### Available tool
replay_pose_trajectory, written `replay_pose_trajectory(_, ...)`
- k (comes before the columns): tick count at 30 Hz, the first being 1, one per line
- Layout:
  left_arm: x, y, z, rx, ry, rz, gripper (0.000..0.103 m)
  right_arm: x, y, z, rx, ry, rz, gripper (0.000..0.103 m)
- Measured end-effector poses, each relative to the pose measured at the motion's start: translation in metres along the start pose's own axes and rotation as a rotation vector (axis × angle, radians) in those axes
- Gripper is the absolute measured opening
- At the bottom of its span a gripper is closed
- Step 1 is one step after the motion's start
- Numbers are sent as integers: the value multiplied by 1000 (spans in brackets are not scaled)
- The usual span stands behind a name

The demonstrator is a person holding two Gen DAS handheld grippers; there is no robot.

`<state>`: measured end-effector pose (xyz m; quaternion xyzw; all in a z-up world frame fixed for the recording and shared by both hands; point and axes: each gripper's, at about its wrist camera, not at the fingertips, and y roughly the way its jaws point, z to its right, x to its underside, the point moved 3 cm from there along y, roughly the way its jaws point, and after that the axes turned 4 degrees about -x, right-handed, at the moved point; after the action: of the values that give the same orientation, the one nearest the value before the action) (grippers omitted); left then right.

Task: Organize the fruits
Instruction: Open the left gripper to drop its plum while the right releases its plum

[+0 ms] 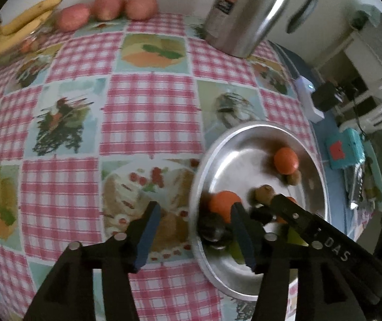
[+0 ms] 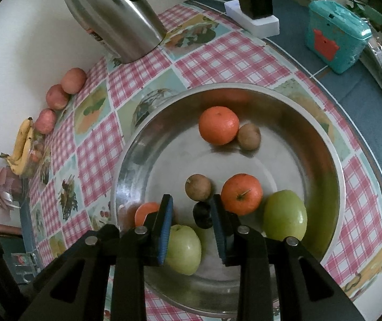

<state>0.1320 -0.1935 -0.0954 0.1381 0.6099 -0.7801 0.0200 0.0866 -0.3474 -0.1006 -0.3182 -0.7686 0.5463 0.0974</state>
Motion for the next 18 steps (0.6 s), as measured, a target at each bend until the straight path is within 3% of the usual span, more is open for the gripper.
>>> replay_pose_trajectory(2, -2, 1, -8, -13, -24, -1, 63, 0, 1, -2, 2, -9, -3, 30)
replay_pose_trajectory(6, -5, -1, -20, -64, -52, 18, 83, 1, 4, -6, 10, -33, -11, 31)
replay_pose_trajectory(9, -7, -1, -29, -110, -62, 32, 91, 2, 5, -11, 25, -62, -18, 44)
replay_pose_trajectory(10, -7, -1, -31, -121, -65, 33, 95, 2, 6, -13, 28, -74, -19, 44)
replay_pose_trajectory(13, -9, 1, -41, -160, -72, 37, 96, 4, 7, -20, 41, -109, -18, 45)
replay_pose_trajectory(18, -11, -1, -56, -238, -76, 68, 99, 7, 11, -30, 85, -173, -21, 69)
